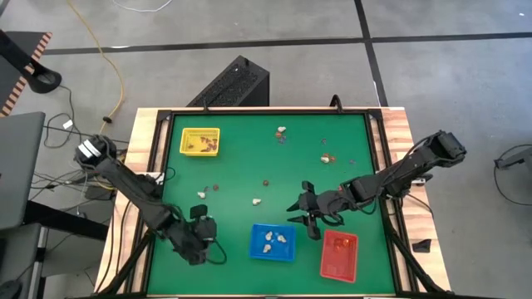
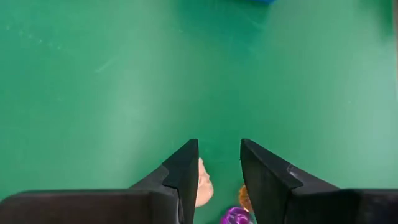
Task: Sort Halloween decoration
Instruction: Put the white skull toy into the blue basket
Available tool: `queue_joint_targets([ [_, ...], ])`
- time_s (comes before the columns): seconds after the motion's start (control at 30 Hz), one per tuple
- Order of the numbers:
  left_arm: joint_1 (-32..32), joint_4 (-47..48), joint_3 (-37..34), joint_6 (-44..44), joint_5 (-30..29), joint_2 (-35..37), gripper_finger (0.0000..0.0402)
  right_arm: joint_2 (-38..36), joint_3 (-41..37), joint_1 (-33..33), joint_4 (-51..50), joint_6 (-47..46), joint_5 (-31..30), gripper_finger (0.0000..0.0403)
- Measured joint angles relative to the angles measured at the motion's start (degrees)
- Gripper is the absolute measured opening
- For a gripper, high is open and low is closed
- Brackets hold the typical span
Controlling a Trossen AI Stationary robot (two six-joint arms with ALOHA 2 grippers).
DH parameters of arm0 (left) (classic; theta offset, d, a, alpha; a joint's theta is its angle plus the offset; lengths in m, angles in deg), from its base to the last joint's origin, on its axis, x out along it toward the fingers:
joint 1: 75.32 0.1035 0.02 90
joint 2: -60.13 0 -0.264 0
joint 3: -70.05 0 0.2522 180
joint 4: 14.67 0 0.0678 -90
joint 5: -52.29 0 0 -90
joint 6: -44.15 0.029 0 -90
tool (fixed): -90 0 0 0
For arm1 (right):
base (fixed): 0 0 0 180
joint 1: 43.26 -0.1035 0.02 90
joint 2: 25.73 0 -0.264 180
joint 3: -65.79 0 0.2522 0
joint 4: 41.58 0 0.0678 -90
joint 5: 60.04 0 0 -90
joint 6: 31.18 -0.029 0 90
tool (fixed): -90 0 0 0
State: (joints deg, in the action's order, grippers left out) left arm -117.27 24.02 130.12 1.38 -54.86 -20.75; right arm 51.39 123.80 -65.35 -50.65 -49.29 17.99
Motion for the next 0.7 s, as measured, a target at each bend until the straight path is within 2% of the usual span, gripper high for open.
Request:
queue_joint_targets([
  [0.17,0.22,8.69,6.33,0.90,0.27,-6.95,0.0128,0.00,0.00,-0.06,-0.14,-0.03,0.01,0.0178],
  [0.27,0.75,11.89,7.56,-1.10,0.39,-9.31,0.0151,0.00,0.00,-0.06,-0.75,-0.20,0.05,0.0178],
  [0.5,1.69,11.79,7.51,-2.02,3.48,-10.74,0.0203,-0.02,-0.02,-0.04,-3.05,-2.02,0.05,0.0178],
  [0.7,1.73,9.80,5.86,-2.35,3.22,-10.74,0.0214,-0.02,-0.02,-0.04,-3.05,-1.99,0.05,0.0178],
])
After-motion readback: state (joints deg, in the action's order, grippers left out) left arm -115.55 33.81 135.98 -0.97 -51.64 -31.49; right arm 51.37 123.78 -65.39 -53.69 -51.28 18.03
